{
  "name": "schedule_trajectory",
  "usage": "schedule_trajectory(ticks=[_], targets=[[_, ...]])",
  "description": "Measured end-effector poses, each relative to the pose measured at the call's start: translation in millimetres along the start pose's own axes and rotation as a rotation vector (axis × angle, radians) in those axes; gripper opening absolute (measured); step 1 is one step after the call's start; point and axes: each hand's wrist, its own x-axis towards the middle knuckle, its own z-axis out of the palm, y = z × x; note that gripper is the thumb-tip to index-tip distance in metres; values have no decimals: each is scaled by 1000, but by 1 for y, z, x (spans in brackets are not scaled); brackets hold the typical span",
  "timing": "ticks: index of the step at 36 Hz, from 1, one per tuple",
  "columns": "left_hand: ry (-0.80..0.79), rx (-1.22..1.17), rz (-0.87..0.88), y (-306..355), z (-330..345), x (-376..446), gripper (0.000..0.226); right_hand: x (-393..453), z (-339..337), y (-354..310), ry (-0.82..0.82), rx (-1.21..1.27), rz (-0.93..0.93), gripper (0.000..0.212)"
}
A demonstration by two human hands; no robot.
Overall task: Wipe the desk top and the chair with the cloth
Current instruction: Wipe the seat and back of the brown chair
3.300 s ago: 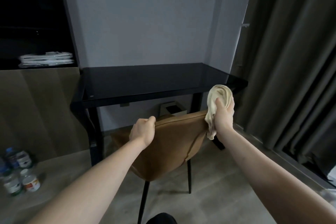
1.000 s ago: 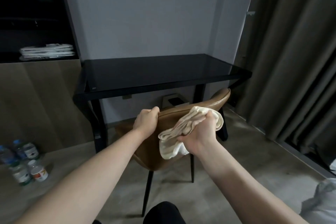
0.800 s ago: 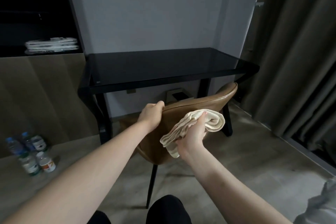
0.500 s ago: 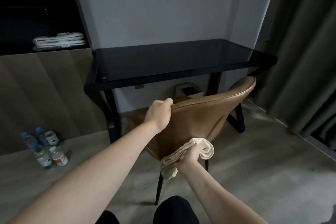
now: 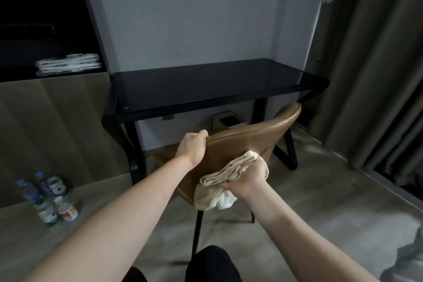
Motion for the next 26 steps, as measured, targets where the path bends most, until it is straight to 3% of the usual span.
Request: schedule_trajectory(ticks=[7,13,18,22,26], targets=[[-147,-50,-90,9,-28,-22,41,-65,14,-56,-27,38,16,57],[-177,-224,-85,18,-55,-40,41,-110,39,-70,-92,-139,-215,45],[-160,-302,-103,27,-77,-44,43,-132,53,-60,49,-200,-332,45],[-116,-290,-59,28,-97,-45,42,-139,50,-49,-38,-470,-660,50],[-34,-258,-31,22,-115,-45,38,-132,57,-65,-133,-952,-1100,16]])
